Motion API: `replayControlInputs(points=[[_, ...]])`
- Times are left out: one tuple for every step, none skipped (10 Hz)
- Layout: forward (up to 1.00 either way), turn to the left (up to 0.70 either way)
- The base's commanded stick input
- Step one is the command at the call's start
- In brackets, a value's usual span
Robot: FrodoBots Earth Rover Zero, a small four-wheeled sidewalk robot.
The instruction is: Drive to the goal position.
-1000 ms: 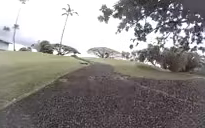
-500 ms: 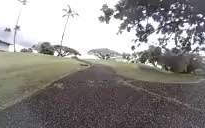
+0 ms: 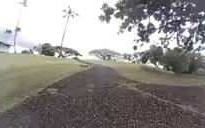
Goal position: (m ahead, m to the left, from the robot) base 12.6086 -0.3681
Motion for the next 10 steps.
replayControlInputs(points=[[0.68,0.01],[0.69,0.01],[0.69,0.01],[0.69,0.01],[0.68,0.01],[0.69,0.01],[0.69,0.01],[0.69,0.01],[0.68,0.01],[0.69,0.01]])
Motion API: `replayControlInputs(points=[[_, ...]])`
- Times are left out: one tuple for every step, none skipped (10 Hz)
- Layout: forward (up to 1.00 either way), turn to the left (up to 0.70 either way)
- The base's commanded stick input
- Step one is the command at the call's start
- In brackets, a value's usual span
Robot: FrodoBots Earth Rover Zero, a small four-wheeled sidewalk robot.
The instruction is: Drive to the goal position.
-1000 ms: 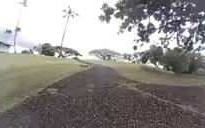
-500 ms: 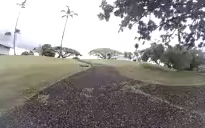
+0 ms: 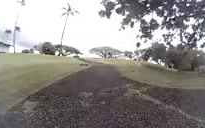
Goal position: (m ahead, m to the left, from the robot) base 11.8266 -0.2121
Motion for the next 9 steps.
replayControlInputs(points=[[0.68,0.01],[0.68,0.01],[0.68,0.01],[0.68,0.01],[0.68,0.01],[0.68,0.01],[0.68,0.01],[0.69,0.01],[0.69,0.01]])
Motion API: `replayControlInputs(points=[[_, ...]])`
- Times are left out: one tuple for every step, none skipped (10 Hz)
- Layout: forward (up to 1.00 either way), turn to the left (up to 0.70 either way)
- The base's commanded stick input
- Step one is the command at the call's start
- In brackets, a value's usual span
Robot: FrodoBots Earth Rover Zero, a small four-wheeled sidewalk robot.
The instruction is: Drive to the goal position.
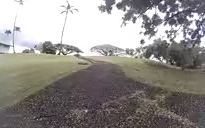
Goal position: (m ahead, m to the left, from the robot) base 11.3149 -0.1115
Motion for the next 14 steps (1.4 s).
replayControlInputs(points=[[0.69,0.01],[0.68,0.01],[0.69,0.01],[0.69,0.01],[0.69,0.01],[0.69,0.01],[0.68,0.01],[0.68,0.01],[0.69,0.01],[0.68,0.01],[0.69,0.01],[0.68,0.01],[0.69,0.01],[0.68,0.01]])
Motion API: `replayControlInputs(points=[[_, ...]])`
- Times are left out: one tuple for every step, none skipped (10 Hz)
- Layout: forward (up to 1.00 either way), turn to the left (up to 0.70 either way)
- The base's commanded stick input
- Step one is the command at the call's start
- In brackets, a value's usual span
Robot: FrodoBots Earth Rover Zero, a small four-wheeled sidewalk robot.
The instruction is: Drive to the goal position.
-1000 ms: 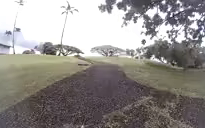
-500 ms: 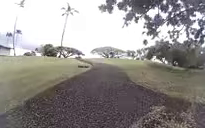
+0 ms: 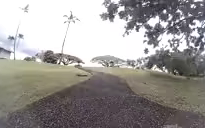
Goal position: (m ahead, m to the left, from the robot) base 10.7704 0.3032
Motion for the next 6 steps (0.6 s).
replayControlInputs(points=[[0.68,0.01],[0.69,0.01],[0.69,0.01],[0.68,0.01],[0.68,0.01],[0.68,0.01]])
